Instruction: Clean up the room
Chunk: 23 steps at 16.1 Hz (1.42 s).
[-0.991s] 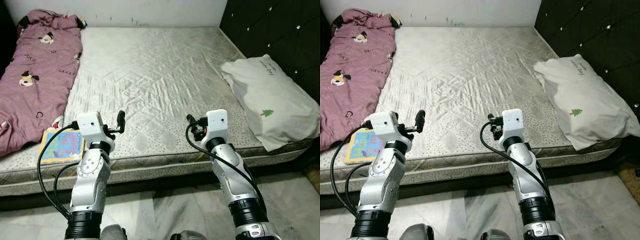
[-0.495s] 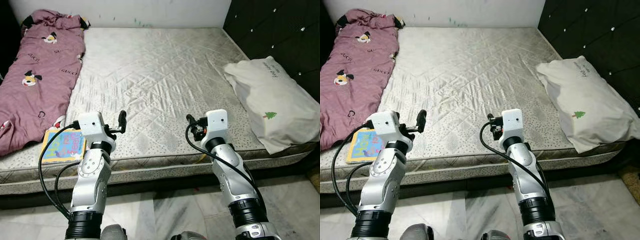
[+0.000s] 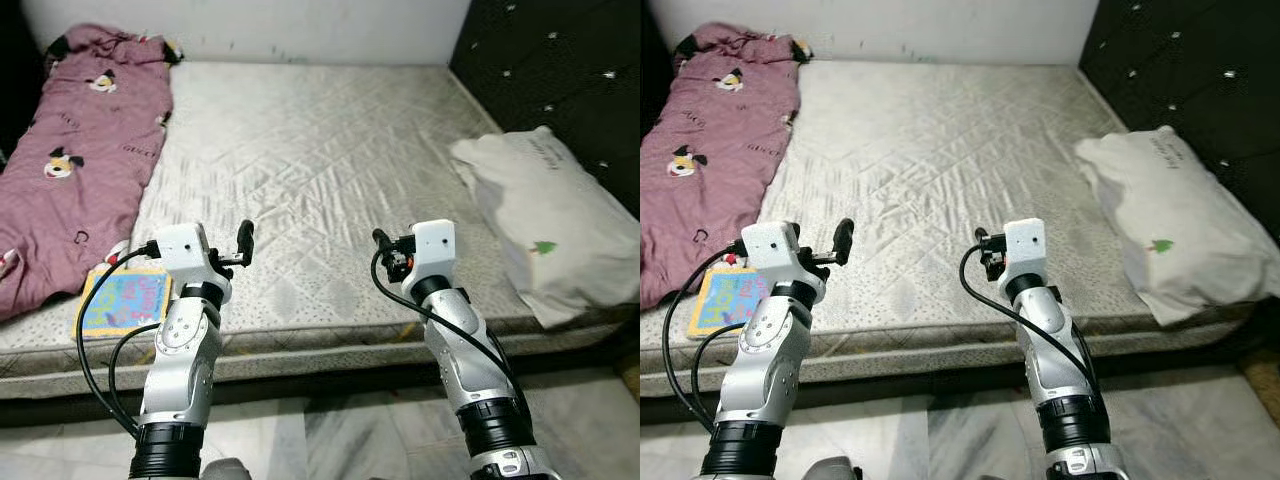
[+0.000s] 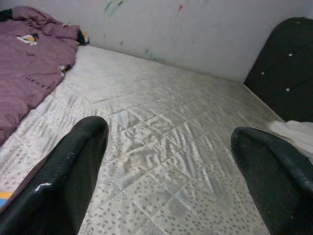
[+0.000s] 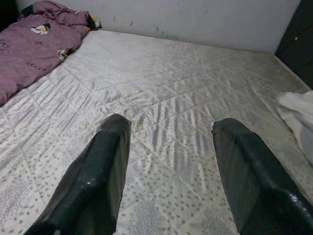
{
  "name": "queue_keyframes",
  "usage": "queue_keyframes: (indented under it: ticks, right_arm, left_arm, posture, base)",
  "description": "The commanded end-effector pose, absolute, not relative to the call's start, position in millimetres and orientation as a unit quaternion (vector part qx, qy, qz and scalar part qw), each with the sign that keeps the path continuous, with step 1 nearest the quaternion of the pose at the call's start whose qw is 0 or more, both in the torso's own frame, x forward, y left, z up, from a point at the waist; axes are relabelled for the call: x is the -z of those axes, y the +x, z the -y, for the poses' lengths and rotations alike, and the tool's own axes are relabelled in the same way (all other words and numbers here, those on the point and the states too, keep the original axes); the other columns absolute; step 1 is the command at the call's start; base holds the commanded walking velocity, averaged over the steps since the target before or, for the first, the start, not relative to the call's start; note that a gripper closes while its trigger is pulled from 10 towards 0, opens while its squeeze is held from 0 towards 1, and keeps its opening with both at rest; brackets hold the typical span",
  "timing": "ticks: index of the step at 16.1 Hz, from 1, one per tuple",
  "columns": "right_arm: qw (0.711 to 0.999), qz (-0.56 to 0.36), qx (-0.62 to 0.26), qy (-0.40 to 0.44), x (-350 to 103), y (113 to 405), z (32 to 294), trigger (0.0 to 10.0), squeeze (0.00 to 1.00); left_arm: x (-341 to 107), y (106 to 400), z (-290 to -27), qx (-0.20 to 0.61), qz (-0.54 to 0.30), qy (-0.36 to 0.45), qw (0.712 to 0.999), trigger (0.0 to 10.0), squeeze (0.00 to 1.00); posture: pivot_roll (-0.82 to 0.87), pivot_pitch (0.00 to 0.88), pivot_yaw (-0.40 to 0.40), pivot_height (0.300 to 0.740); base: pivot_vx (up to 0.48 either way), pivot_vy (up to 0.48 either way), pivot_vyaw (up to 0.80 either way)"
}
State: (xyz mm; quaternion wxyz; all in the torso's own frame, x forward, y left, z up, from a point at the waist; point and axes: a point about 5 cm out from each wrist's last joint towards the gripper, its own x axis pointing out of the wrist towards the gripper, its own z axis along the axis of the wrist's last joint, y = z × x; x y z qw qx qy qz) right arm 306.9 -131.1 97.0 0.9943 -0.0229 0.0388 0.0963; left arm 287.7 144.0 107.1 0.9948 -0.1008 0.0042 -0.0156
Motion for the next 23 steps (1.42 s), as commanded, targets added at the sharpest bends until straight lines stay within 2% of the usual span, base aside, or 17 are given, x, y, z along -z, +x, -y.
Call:
queue_keyframes:
  ticks: [1, 9, 14, 19, 23]
  right_arm:
    - [0.995, -0.024, -0.096, -0.022, -103.7, 309.0, 132.6, 10.0, 0.00]
    - [0.995, -0.004, -0.099, -0.018, -108.9, 308.9, 130.1, 10.0, 0.00]
    - [0.995, -0.007, -0.101, -0.013, -107.6, 309.0, 130.4, 10.0, 0.00]
    - [0.994, -0.009, -0.103, -0.021, -106.0, 309.0, 129.6, 10.0, 0.00]
    - [0.994, -0.010, -0.104, -0.022, -106.1, 309.9, 129.5, 10.0, 0.00]
  left_arm:
    - [-112.5, 288.6, -143.3, 0.021, 0.006, -0.097, 0.995, 10.0, 0.00]
    - [-111.5, 289.4, -146.1, 0.014, -0.001, -0.092, 0.996, 10.0, 0.00]
    - [-108.7, 291.0, -148.0, -0.002, -0.011, -0.095, 0.995, 10.0, 0.00]
    - [-108.0, 291.8, -147.5, 0.000, -0.014, -0.098, 0.995, 10.0, 0.00]
    - [-108.7, 292.4, -147.2, 0.000, -0.013, -0.100, 0.995, 10.0, 0.00]
  posture:
    - [0.03, 0.000, -0.052, 0.740]
    - [0.03, 0.000, -0.044, 0.740]
    - [0.04, 0.000, -0.043, 0.740]
    - [0.04, 0.000, -0.041, 0.740]
    - [0.04, 0.000, -0.044, 0.740]
  base:
    - [0.394, 0.000, 0.00]
    - [0.388, 0.000, 0.00]
    - [0.000, 0.000, 0.00]
    - [0.000, 0.480, 0.00]
    - [0.000, 0.480, 0.73]
